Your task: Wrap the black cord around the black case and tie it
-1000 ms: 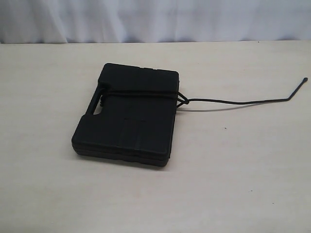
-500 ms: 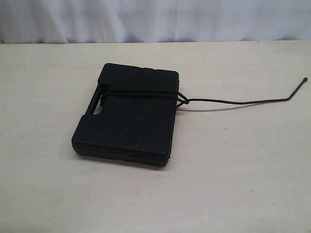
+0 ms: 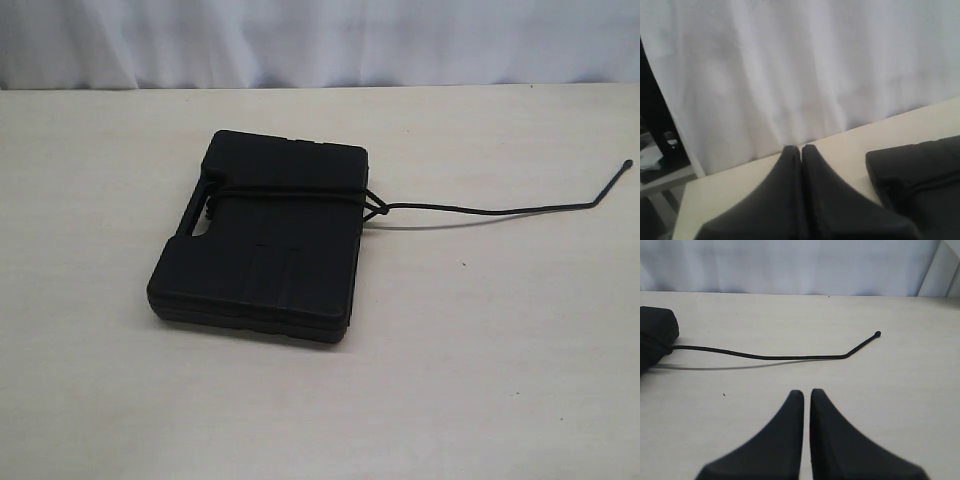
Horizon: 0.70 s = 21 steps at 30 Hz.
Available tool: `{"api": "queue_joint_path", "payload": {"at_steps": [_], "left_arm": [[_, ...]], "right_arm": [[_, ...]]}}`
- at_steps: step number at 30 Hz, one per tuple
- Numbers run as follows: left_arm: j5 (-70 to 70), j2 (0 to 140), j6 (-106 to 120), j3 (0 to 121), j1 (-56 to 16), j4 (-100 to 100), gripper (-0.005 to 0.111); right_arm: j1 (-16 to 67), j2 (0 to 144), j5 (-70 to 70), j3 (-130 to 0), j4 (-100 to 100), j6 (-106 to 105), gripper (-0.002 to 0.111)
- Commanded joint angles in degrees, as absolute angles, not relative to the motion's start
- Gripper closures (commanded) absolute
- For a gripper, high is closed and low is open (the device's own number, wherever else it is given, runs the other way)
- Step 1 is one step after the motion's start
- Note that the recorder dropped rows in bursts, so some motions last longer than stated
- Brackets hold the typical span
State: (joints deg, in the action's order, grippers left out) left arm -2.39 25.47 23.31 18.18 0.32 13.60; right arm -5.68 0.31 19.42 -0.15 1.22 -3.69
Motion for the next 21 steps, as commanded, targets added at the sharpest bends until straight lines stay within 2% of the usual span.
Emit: {"api": "queue_joint_path", "payload": {"at_steps": [1,7,10,15,21], "left_arm": [[7.14,17.8,24.44,9.2,0.86,11.02,0.107],[11.1,6.77,24.66,0.0,0.95,11.02,0.107],[1.96,0.88,28.79,0.0,0.95,11.02,0.107],[-6.51,0.0,29.74,0.0,3.21,10.13,0.107],[-7.51,0.0,25.0,0.0,5.42,10.29,0.107]], "right_arm": [[-6.01,0.0,19.6,0.0,0.62,-3.58,0.104],[-6.01,0.0,19.6,0.0,0.62,-3.58,0.104],[-6.01,0.0,19.6,0.0,0.62,-3.58,0.104],[-6.01,0.0,19.6,0.0,0.62,-3.58,0.104],[-6.01,0.0,19.6,0.0,0.62,-3.58,0.104]]}}
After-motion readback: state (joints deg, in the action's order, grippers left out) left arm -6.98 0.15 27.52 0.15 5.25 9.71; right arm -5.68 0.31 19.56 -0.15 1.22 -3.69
